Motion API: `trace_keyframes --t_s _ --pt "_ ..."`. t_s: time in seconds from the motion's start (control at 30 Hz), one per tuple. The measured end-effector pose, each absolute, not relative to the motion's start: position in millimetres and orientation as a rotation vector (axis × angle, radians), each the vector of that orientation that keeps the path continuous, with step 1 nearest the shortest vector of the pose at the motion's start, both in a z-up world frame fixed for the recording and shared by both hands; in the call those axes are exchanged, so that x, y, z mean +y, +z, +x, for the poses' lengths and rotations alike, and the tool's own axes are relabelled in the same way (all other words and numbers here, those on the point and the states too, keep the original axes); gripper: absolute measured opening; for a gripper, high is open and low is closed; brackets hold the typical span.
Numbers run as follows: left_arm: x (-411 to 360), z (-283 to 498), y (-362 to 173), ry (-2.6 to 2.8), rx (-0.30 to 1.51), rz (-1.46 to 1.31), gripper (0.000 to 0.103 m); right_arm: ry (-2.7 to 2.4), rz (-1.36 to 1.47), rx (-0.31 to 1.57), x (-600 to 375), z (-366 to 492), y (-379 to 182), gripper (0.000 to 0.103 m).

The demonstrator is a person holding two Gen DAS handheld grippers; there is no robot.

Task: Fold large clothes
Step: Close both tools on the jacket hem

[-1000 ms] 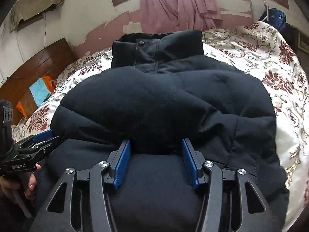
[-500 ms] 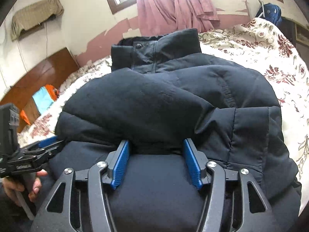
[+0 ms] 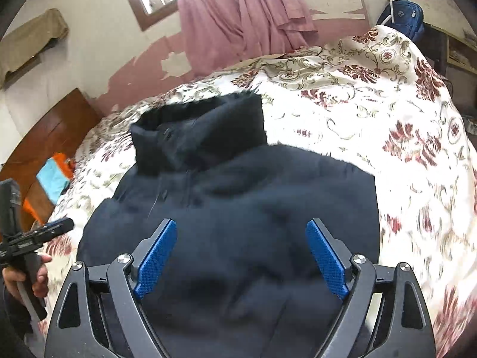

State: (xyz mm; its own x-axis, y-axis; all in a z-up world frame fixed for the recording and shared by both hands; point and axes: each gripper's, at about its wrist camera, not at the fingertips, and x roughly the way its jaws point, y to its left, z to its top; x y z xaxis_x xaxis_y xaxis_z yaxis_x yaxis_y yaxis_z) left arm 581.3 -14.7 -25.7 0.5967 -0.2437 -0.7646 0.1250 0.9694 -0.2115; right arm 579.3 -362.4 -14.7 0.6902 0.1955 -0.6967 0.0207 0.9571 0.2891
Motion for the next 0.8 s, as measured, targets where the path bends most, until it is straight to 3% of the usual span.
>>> trace_keyframes --t_s 0.37,0.57,0.63,0.67,0.7,0.73,0.8 --pt "-48 721 -6 -0.122 0.836 -0.136 0.102 0.024 0.406 0.746 -365 707 -10 0.084" --pt "-68 754 -8 -0.064 0.813 -0.115 0.100 -0.001 0.474 0.763 -367 745 -26 0.066" --pt "-72 759 -12 -0.054 0.808 -0.107 0.092 0.007 0.478 0.791 -365 753 -30 0.052" --pt "-73 761 -15 -0.060 0.812 -0.110 0.077 0.014 0.480 0.805 -363 756 -33 0.031" --pt "-73 763 -18 -0.072 0.825 -0.119 0.058 0.028 0.479 0.812 -362 756 -34 0.022" --pt "-72 764 -20 -0.099 0.835 -0.136 0.049 0.034 0.453 0.805 -359 753 -33 0.020" --pt "-70 761 -22 -0.180 0.830 -0.189 0.012 0.040 0.395 0.776 -352 741 -26 0.014"
